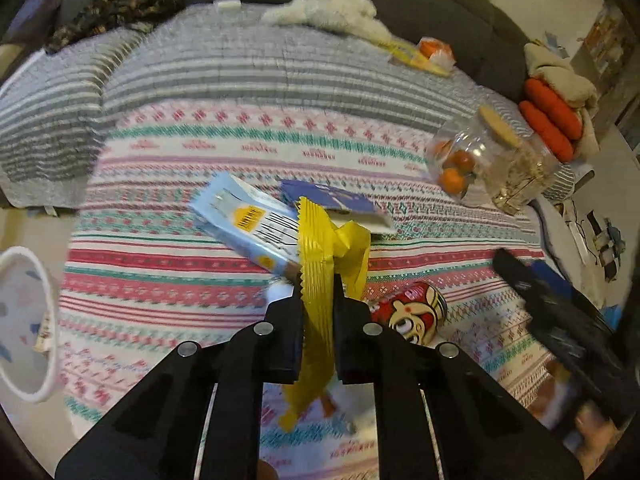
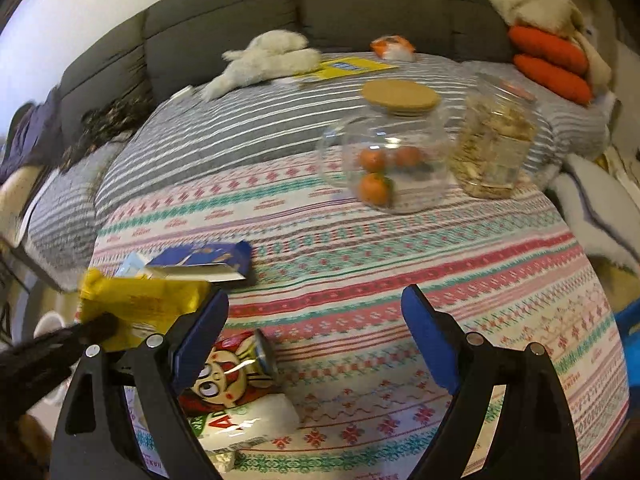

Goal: Collect trash
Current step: 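Grasp the yellow wrapper with the left gripper while the right gripper grasps a blue wrapper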

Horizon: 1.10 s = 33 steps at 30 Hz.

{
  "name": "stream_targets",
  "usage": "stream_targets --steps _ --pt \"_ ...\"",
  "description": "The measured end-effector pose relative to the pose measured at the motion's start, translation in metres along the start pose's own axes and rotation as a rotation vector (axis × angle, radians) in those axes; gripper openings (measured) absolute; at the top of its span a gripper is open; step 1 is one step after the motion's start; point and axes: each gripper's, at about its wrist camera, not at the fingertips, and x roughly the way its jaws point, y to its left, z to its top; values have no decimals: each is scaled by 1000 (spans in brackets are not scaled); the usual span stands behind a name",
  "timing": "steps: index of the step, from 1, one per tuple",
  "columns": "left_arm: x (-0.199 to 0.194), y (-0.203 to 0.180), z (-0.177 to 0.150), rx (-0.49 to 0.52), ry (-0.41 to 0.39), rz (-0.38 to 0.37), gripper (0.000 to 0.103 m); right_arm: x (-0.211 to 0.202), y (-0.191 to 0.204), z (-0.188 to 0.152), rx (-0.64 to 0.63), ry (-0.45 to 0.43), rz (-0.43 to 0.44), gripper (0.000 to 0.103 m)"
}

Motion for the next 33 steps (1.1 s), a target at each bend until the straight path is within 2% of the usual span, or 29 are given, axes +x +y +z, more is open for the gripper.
stream_targets --steps 4,6,10,13,17,21,22,24,25,26,27,30,33 --pt "-38 23 0 -50 -91 20 11 17 13 2 44 74 67 86" --pt "-57 41 6 -101 -145 19 11 32 13 4 122 141 117 86" --pt "-79 64 14 -147 -214 52 11 65 14 13 247 243 162 86" --pt "-85 79 16 -187 -216 44 11 85 20 20 310 303 177 86" --pt "-90 87 18 -209 -216 39 11 111 26 23 471 401 253 86" --pt "-91 90 17 -214 -212 23 11 130 34 23 552 436 261 83" --pt "-92 91 17 -213 -211 21 11 137 37 20 575 454 281 81" --pt "-93 93 17 -210 -212 20 11 146 41 17 604 475 305 61" --pt "-93 93 17 -209 -211 20 11 150 43 15 617 479 313 57" --pt "-92 93 17 -208 -211 22 11 152 44 13 644 468 332 51" --pt "-92 94 17 -208 -212 24 11 151 43 13 661 455 344 36" --pt "-91 95 18 -209 -211 29 11 146 37 15 696 400 383 15" --pt "-92 95 17 -211 -213 27 11 130 37 23 646 324 366 11"
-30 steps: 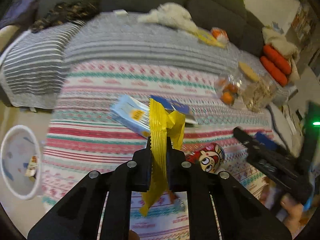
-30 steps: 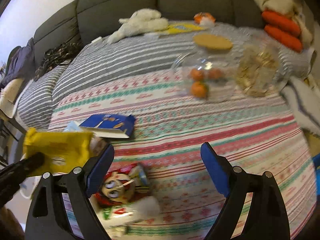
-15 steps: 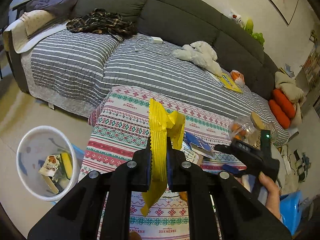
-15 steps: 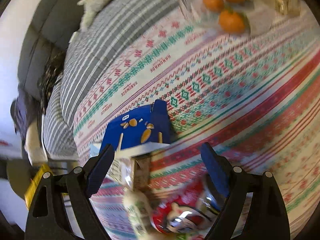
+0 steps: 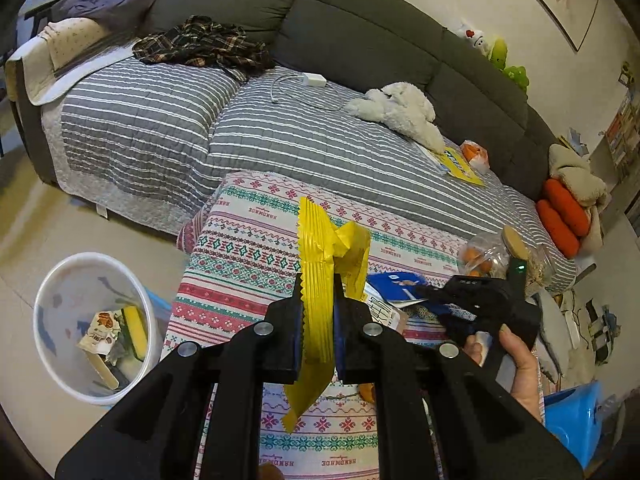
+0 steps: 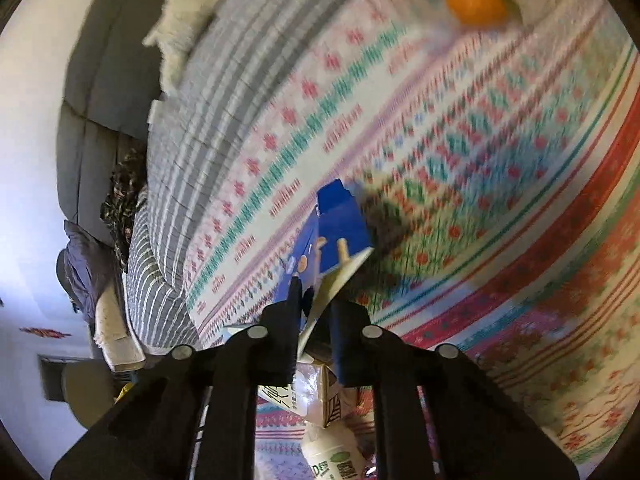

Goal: Collect trash
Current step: 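Grasp the yellow wrapper with the left gripper while the right gripper grasps a blue wrapper, then carry the yellow wrapper to the white bin and open the left gripper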

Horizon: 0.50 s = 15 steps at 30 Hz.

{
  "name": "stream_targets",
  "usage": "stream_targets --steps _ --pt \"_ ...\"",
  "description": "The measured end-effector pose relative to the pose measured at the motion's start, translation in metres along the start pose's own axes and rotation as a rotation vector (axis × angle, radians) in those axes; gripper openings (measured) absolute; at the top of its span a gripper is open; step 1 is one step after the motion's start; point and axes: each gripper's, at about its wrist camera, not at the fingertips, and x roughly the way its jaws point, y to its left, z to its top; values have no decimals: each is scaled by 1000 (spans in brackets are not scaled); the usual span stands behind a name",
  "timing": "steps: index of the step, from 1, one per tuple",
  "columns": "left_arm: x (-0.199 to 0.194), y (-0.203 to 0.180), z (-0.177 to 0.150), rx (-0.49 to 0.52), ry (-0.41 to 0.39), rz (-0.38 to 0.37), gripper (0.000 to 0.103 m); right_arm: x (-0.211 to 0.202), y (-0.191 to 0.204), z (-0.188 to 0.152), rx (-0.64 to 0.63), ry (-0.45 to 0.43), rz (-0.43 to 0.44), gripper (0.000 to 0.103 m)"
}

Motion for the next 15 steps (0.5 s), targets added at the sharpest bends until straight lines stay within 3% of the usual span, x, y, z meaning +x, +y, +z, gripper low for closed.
stream_targets --steps 4,8,15 --pt "-1 -3 -1 14 -13 0 11 -21 9 0 -85 -64 -8 9" --pt "-1 -11 -4 37 -27 0 11 -53 16 -10 -251 -155 -74 9" --pt "2 -28 -16 99 -42 18 11 -104 21 -45 -505 -301 -150 9"
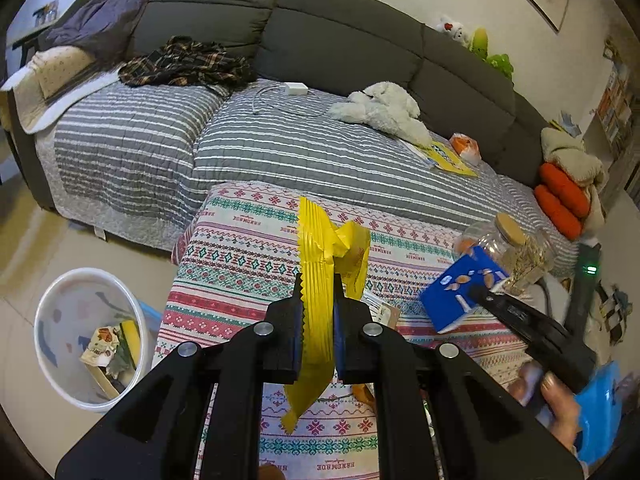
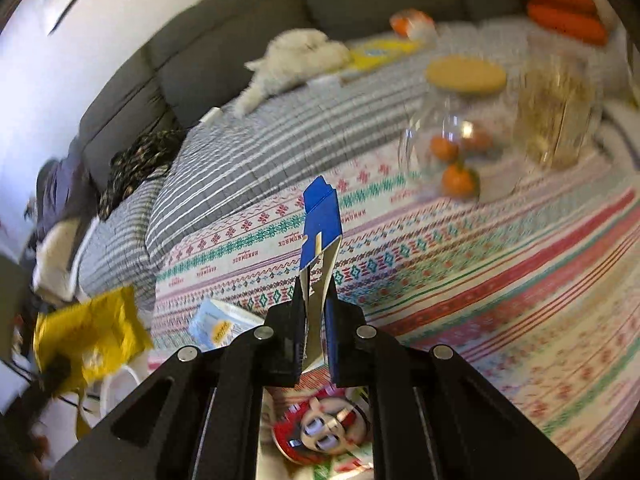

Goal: Collect trash
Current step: 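Carry the yellow wrapper to the white bin and open the left gripper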

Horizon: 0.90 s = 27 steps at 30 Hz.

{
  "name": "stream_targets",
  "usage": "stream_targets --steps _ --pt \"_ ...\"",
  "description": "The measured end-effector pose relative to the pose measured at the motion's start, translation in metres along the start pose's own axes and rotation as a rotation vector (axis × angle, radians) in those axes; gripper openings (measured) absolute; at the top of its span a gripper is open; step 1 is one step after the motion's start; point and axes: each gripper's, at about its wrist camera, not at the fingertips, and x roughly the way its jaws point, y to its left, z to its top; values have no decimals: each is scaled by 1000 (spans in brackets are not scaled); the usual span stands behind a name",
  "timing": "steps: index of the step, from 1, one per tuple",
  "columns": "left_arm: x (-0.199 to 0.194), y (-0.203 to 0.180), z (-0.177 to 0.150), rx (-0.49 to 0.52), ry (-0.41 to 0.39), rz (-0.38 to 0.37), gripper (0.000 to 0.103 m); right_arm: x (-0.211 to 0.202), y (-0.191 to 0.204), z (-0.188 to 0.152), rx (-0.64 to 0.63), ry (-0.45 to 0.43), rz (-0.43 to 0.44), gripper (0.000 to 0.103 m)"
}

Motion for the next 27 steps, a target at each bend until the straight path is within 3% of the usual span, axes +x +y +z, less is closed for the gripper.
stream_targets --steps 11,27 --pt "6 -21 -17 78 -30 55 11 -40 43 -33 -270 -159 -36 9" --pt "0 -7 -19 72 -27 103 11 -57 85 -58 -391 -206 2 9"
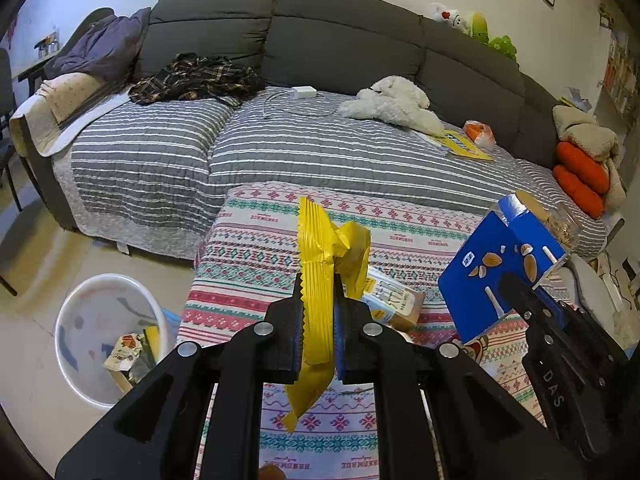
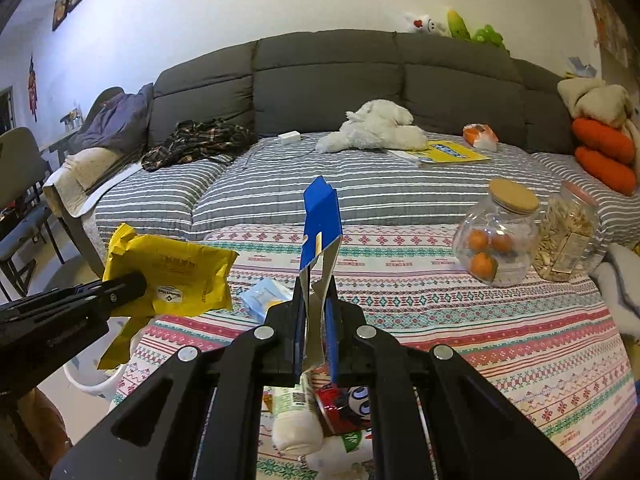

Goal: Collect trash
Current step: 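Carry the yellow wrapper to the white bin and open the left gripper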

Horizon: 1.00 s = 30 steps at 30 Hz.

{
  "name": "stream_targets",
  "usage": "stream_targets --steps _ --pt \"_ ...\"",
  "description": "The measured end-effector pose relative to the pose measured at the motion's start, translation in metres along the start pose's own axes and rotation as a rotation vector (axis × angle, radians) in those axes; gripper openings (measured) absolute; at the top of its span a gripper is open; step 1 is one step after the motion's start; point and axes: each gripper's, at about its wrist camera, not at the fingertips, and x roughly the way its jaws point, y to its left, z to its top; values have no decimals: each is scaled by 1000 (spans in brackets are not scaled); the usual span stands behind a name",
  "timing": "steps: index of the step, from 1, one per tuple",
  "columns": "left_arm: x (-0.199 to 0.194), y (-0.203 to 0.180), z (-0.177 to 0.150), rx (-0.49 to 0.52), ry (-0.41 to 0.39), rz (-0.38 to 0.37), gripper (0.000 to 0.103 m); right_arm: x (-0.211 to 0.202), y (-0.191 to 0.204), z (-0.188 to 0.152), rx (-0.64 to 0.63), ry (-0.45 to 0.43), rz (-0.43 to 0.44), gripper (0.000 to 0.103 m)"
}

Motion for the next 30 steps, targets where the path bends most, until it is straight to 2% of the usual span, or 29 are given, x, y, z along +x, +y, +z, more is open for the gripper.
stream_targets --steps 10,18,28,30 --pt "-9 45 4 -62 20 87 11 -4 31 -5 -38 0 54 9" --pt "-24 97 5 -137 8 172 11 -4 61 -8 -62 5 112 9" --pt "-38 170 3 -254 38 263 11 1 107 -15 -99 27 199 9" --pt "-39 180 3 -268 51 279 15 3 119 -17 -108 36 219 9"
